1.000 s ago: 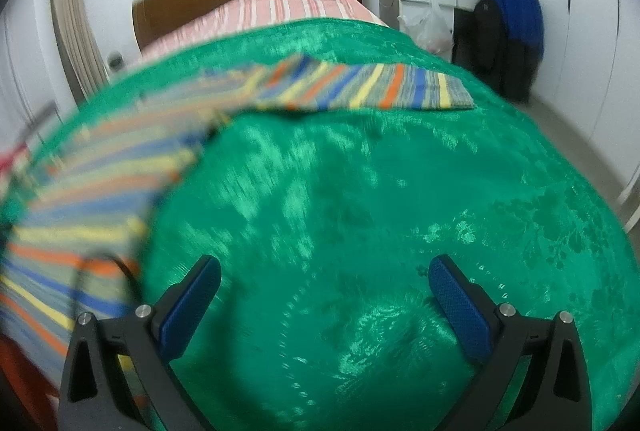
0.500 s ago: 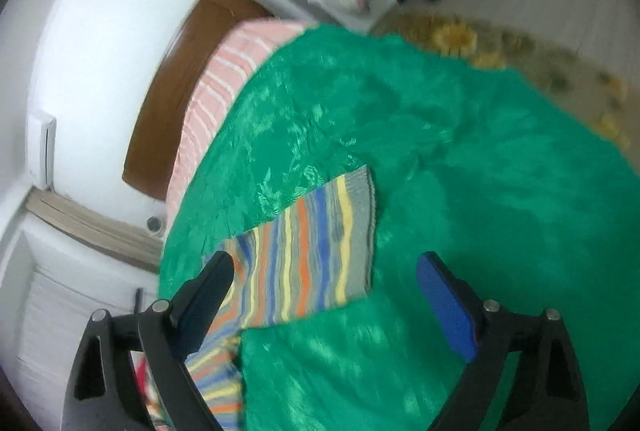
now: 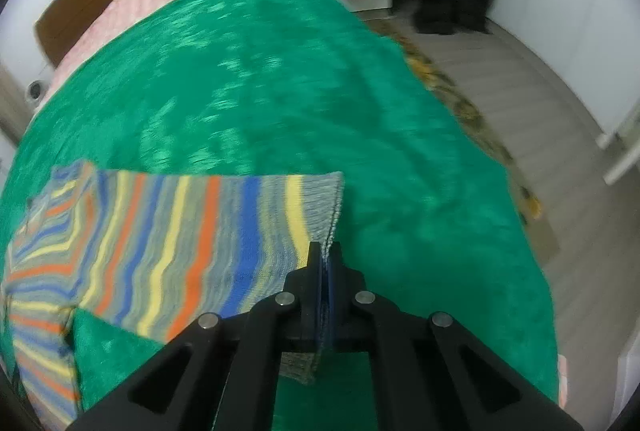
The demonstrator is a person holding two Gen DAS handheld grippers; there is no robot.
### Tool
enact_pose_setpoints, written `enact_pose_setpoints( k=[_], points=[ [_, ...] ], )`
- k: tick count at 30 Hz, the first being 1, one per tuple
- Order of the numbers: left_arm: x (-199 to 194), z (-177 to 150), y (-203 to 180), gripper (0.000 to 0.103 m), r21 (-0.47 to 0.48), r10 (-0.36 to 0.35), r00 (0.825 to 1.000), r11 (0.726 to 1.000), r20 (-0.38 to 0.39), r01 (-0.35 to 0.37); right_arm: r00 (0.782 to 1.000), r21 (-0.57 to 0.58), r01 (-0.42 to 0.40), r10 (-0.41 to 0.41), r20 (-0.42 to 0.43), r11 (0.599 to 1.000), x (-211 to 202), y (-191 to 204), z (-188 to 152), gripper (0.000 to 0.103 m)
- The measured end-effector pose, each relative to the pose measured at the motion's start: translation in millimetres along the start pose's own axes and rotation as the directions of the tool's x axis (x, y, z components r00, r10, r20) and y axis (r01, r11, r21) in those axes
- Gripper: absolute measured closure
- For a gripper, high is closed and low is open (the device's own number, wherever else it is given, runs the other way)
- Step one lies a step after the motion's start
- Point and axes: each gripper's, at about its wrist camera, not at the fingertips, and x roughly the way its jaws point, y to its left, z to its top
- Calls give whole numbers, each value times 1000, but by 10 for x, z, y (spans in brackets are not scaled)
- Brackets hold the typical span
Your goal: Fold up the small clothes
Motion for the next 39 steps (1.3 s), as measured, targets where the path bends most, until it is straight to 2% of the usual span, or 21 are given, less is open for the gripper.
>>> enact_pose_setpoints(
  k=[4,6,8,10,11,12,14,18,19,21,22,23,24,26,28,29,31,32,34,36,39],
  points=[
    [-13,-21,-28,0,-1,-3,1000,1000,0,3,997,-46,-40,43,62,998,-218,213,62,102],
    [-12,-21,-28,0,-1,-2,1000,1000,1,2,987,-79,-120,128,96,990,-465,481,118,102],
    [-9,-19,-28,0,-3,-2,1000,1000,1,2,964,-137,-219,236,125,966,-751,829,196,102],
    [-6,-15,-32,0,-4,-2,1000,1000,2,2,925,-203,-327,357,129,923,-1008,1244,245,102],
    [-3,-9,-31,0,-5,-3,1000,1000,1,3,895,-248,-393,430,117,885,-1168,1544,269,101],
    [-1,-5,-29,0,-5,-4,1000,1000,1,4,878,-275,-426,468,105,862,-1247,1745,246,101],
    [1,-3,-34,0,-4,-5,1000,1000,0,5,824,-350,-518,565,43,781,-1384,2342,201,101],
    [8,4,-34,0,-1,-11,1000,1000,1,11,736,-397,-642,672,-80,656,-1372,3306,-48,101],
    [11,6,-32,0,1,-12,1000,1000,1,12,719,-389,-666,686,-108,637,-1340,3436,-128,97],
    [12,0,-32,0,5,-14,1000,1000,2,14,650,-318,-754,725,-229,575,-1068,3802,-222,66],
    [14,2,-29,0,6,-16,1000,1000,2,16,628,-287,-775,733,-261,562,-1031,3848,-307,30],
    [11,-2,-29,0,6,-17,1000,1000,1,17,602,-248,-798,749,-276,550,-966,3869,-363,24],
    [10,-2,-30,0,5,-18,1000,1000,1,18,590,-218,-807,763,-265,549,-925,3832,-411,24],
    [9,-7,-29,0,4,-18,1000,1000,0,18,597,-207,-803,756,-270,560,-869,3734,-482,24],
    [13,-9,-38,0,5,-12,1000,1000,1,12,643,-234,-766,722,-257,599,-824,3606,-602,24],
    [11,-12,-40,0,6,-10,1000,1000,1,10,674,-256,-738,697,-242,625,-817,3474,-644,24],
    [9,-15,-48,0,6,-7,1000,1000,3,7,753,-309,-655,632,-187,689,-793,3115,-774,24],
    [9,-17,-52,0,7,-5,1000,1000,4,5,782,-331,-617,602,-161,714,-777,3003,-833,24],
    [8,-23,-62,0,8,-1,1000,1000,8,1,875,-418,-458,482,-55,784,-737,2546,-1026,24],
    [10,-32,-74,0,10,4,1000,1000,12,-4,919,-452,-342,393,21,824,-684,2170,-1159,24],
    [2,-45,-80,0,11,9,1000,1000,17,-9,947,-404,-250,309,89,880,-570,1604,-1254,24]
  ],
)
